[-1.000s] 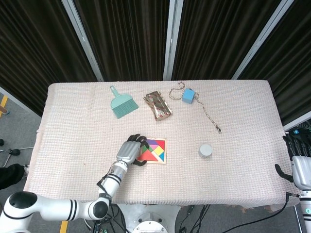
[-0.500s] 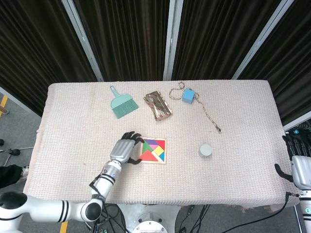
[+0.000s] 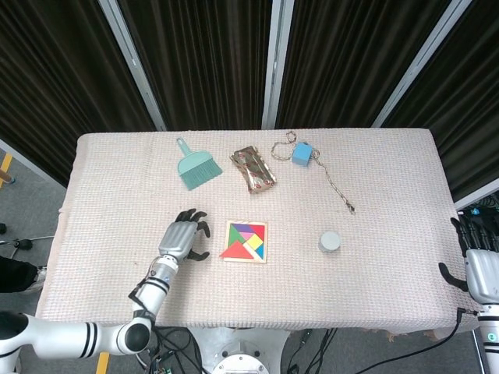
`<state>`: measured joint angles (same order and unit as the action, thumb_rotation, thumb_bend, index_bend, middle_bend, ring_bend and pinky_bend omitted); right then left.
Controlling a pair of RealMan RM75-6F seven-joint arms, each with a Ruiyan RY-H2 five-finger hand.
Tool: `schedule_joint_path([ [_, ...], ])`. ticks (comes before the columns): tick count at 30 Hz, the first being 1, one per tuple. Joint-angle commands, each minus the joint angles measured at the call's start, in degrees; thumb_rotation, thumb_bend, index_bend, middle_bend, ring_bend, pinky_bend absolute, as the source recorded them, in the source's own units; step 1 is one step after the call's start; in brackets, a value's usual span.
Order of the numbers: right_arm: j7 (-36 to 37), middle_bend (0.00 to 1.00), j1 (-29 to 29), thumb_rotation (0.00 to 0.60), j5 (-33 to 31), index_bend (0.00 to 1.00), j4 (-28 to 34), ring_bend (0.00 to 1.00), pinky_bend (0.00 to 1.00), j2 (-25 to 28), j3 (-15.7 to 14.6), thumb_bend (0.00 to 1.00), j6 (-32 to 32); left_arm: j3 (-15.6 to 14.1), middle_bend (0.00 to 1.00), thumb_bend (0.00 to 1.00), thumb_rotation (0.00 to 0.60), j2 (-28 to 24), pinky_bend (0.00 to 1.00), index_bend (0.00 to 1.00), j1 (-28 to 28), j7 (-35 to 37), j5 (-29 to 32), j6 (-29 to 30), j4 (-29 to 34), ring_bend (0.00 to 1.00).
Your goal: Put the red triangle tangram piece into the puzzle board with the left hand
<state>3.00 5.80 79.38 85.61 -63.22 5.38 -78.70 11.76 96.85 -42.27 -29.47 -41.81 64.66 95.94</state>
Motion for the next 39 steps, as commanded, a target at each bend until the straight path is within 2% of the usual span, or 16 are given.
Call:
schedule_joint_path([
  [1,0.2,0.00,0.0,0.600,-0.1,0.00,-0.2,0.00,0.00,-0.1,0.0,0.22,0.1,0.2,0.14,0.17,0.600,0.9,0.08,0.47,-0.3,0.1,0.3,-0.2,-1.4,0.00],
  [7,0.6,0.00,-0.1,0.600,-0.3,0.00,-0.8,0.00,0.00,-0.2,0.0,0.22,0.3,0.5,0.14,0.17,0.600,2.0,0.08,0.52,-0.7,0.3,0.5,-0.8,-3.0,0.00],
  [39,2.4,0.00,-0.5,0.600,-0.4,0.00,-2.2,0.00,0.00,-0.3,0.0,0.22,0.2,2.3,0.15,0.17,0.600,6.5,0.08,0.52,-3.9,-1.3,1.4,-2.4,-6.1,0.00],
])
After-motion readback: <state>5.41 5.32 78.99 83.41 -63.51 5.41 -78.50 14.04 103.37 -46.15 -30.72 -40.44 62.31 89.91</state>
